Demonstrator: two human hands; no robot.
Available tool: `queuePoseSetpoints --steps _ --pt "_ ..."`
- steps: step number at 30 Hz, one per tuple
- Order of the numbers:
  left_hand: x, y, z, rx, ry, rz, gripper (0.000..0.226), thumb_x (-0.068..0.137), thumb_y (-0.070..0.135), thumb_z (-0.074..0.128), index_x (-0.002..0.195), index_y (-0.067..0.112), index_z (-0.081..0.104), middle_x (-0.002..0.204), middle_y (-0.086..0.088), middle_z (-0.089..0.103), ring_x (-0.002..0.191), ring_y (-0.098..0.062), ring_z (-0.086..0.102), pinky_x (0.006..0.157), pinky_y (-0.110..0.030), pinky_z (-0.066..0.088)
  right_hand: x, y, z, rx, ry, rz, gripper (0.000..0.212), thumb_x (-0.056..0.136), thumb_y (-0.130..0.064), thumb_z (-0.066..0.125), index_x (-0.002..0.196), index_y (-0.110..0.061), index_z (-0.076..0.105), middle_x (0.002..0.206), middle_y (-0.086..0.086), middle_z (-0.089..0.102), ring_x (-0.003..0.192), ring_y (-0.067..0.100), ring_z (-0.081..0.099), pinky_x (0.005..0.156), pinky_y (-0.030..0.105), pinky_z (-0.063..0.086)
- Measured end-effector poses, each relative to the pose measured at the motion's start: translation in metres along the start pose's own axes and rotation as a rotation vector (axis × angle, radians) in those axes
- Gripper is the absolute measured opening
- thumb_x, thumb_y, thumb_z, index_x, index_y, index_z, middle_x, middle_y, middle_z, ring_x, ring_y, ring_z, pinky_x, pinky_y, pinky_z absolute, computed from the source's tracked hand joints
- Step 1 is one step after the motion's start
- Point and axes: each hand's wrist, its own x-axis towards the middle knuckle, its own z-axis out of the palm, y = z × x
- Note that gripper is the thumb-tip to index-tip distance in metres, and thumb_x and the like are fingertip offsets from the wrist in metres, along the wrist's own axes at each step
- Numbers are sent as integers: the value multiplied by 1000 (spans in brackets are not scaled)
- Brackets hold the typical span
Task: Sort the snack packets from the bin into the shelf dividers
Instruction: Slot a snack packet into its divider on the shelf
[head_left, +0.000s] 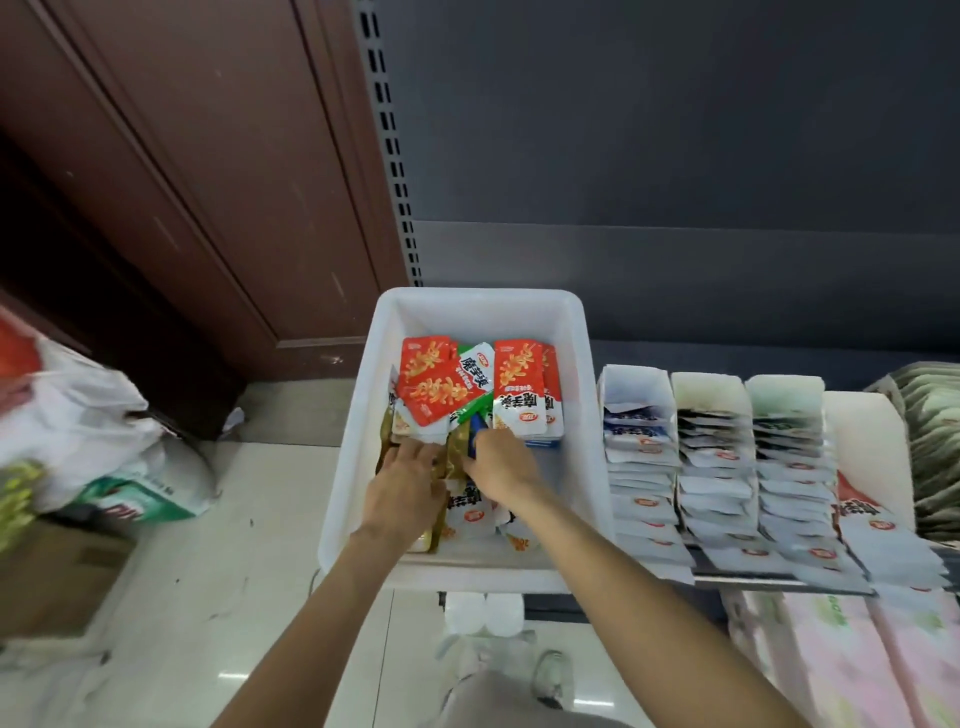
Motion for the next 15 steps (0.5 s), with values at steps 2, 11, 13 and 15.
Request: queuePoseSetpoints --steps 2,11,13,15 --pt "-1 -1 0 14 3 18 43 89 21 54 131 21 46 138 1 41 127 -22 40 97 -33 46 9 -1 10 67 11 77 15 90 -17 58 93 -4 64 91 7 66 82 24 64 69 35 54" --pt "0 0 -7 -344 152 21 24 93 30 55 113 22 65 118 3 61 102 -15 61 81 -28 52 -46 25 -43 389 249 87 15 93 -12 56 102 -8 67 95 0 68 75 7 62 68 12 49" --pt "-3 17 -21 -776 100 -84 30 92 41 55 116 24 62 115 5 65 98 -8 64 83 -25 53 -67 26 -54 445 440 -31 12 90 -8 59 98 -11 67 90 -5 66 74 -4 56 66 3 42" --pt "-9 40 -35 -1241 -120 -191 42 86 51 56 119 25 57 115 3 66 98 -11 66 84 -29 54 -80 25 -57 376 599 -213 10 87 -6 64 92 -13 68 88 -5 67 72 -3 58 64 5 45"
